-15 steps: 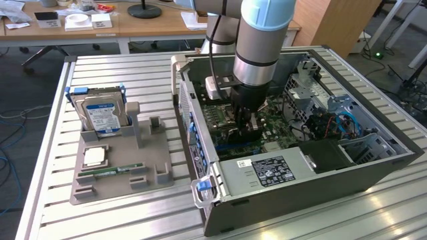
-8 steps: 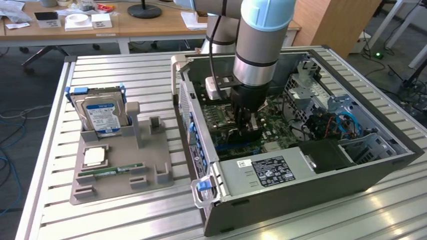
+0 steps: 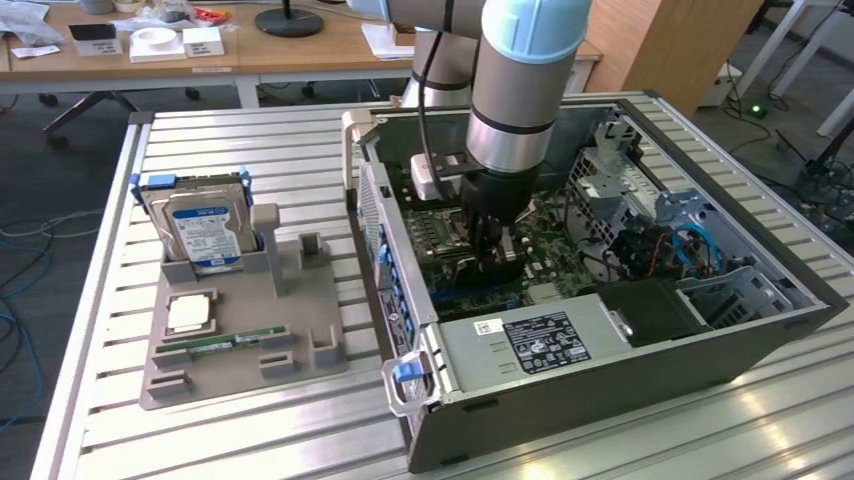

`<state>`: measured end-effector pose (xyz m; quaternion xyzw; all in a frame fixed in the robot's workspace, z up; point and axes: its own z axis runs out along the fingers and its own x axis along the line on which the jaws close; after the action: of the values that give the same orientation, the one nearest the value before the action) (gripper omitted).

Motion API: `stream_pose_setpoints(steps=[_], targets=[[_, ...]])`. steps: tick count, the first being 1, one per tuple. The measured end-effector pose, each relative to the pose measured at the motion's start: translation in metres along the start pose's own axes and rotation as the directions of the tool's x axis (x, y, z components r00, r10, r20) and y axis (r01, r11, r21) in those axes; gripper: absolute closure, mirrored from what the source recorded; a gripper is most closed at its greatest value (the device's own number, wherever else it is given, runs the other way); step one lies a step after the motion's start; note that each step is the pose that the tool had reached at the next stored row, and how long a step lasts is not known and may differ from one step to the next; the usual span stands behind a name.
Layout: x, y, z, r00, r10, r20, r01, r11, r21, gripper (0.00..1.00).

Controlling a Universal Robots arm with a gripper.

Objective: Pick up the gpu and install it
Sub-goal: 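Insert the gpu into the slot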

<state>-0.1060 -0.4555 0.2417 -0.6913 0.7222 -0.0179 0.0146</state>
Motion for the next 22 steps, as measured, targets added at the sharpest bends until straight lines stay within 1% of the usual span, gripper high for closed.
stream_pose_setpoints(steps=[3, 9, 14, 22], targets=[[-0.0001, 0.0000, 0.0009, 1.0000, 0.000, 0.0008, 0.000, 1.0000, 0.0005, 0.73], [0.0000, 0.0002, 0.0007, 1.0000, 0.000, 0.0002, 0.000, 1.0000, 0.0002, 0.73], [0.0000, 0.0019, 0.0006, 1.0000, 0.000, 0.0004, 0.000, 1.0000, 0.0029, 0.73], [0.0001, 0.0031, 0.0007, 1.0000, 0.000, 0.0004, 0.000, 1.0000, 0.0043, 0.73]])
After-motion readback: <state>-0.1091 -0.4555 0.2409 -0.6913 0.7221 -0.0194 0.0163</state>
